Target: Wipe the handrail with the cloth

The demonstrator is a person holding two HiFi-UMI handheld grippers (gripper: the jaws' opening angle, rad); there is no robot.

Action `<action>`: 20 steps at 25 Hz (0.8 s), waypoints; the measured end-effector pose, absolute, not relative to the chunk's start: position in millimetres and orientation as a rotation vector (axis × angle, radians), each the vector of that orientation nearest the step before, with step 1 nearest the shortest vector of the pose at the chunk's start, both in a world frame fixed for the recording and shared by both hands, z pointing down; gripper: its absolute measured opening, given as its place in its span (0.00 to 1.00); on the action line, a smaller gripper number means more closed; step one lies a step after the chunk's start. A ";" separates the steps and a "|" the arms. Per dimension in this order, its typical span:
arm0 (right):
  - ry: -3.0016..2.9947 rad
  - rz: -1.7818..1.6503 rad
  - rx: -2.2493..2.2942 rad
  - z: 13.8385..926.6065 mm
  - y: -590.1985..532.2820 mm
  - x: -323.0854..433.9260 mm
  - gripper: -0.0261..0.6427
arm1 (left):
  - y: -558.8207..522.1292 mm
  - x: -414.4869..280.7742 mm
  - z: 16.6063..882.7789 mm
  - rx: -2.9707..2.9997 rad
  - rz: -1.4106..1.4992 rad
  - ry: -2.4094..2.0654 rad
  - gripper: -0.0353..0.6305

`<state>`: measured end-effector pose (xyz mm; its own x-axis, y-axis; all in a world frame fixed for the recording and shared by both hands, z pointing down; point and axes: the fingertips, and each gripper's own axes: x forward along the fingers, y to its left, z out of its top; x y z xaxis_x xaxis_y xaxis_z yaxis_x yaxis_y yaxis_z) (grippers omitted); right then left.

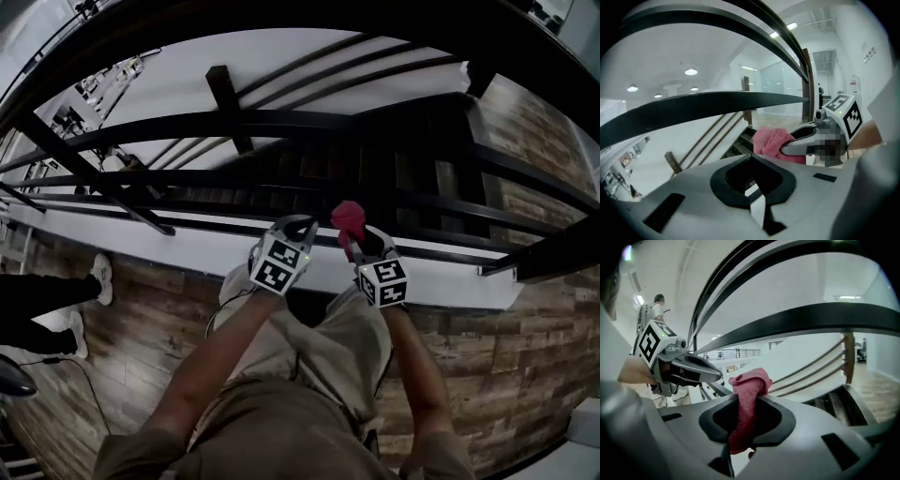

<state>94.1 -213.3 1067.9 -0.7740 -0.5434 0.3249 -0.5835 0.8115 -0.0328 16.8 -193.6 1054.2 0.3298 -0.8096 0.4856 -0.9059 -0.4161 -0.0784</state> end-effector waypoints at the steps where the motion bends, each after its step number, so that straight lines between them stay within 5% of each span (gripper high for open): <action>1: -2.704 0.157 0.770 1064.6 -204.6 60.2 0.16 | -185.9 -16.6 1050.3 2.333 0.684 -1.631 0.08; 9: -2.727 -0.036 0.212 1069.8 -129.0 -174.3 0.16 | -88.6 -237.2 1049.9 1.860 0.554 -2.081 0.08; 20: -2.461 -0.488 0.101 1129.8 -70.7 -445.7 0.18 | 54.8 -454.1 1079.2 1.426 0.405 -2.328 0.08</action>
<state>-445.7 -70.7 1129.8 -0.8047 -0.1860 0.5639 0.0433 0.9287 0.3682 -454.1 54.8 1079.2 -0.4135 -0.7855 0.4604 -0.8948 0.4440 -0.0462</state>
